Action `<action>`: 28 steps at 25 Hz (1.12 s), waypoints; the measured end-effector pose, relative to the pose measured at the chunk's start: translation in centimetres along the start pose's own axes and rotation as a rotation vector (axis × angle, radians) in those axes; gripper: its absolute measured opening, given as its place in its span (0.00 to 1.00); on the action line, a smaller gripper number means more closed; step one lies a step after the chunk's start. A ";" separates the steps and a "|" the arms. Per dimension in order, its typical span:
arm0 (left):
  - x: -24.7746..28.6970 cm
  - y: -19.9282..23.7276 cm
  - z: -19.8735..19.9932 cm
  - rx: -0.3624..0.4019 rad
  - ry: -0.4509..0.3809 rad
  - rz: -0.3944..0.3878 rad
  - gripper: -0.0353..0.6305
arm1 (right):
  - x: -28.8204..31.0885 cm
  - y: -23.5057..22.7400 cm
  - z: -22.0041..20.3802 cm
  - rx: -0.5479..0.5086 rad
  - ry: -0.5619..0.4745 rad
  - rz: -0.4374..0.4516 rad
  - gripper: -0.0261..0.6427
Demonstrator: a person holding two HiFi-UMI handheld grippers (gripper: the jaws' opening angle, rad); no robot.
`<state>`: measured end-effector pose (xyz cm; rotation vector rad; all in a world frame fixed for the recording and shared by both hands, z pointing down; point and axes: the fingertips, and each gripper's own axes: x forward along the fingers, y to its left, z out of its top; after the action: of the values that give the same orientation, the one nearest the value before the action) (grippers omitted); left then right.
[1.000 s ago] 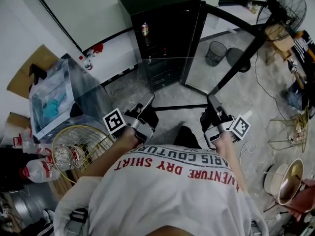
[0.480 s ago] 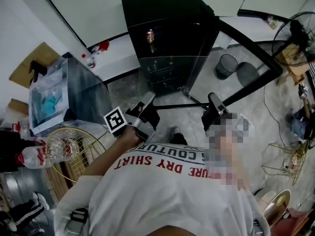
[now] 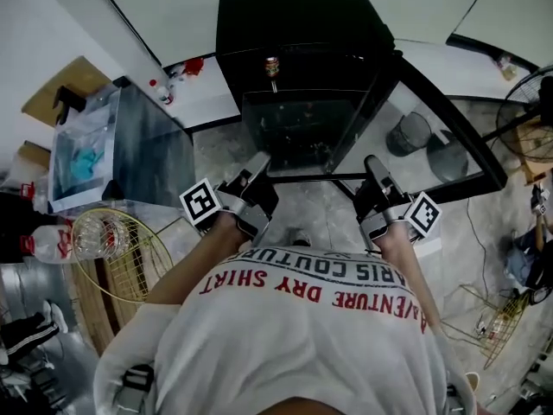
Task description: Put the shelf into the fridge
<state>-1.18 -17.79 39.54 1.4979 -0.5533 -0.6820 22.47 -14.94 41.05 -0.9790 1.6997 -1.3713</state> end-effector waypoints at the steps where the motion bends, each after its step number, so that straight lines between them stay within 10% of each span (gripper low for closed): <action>1: 0.3 0.2 0.2 0.001 -0.010 0.003 0.12 | 0.5 -0.3 0.4 0.001 0.010 -0.003 0.11; 28: 3.9 4.2 3.7 0.044 -0.069 -0.005 0.12 | 6.0 -5.4 3.1 -0.019 0.076 -0.017 0.11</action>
<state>-0.76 -23.36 43.45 1.5217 -0.6207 -0.7309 23.22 -22.42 45.41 -0.9652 1.7671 -1.4222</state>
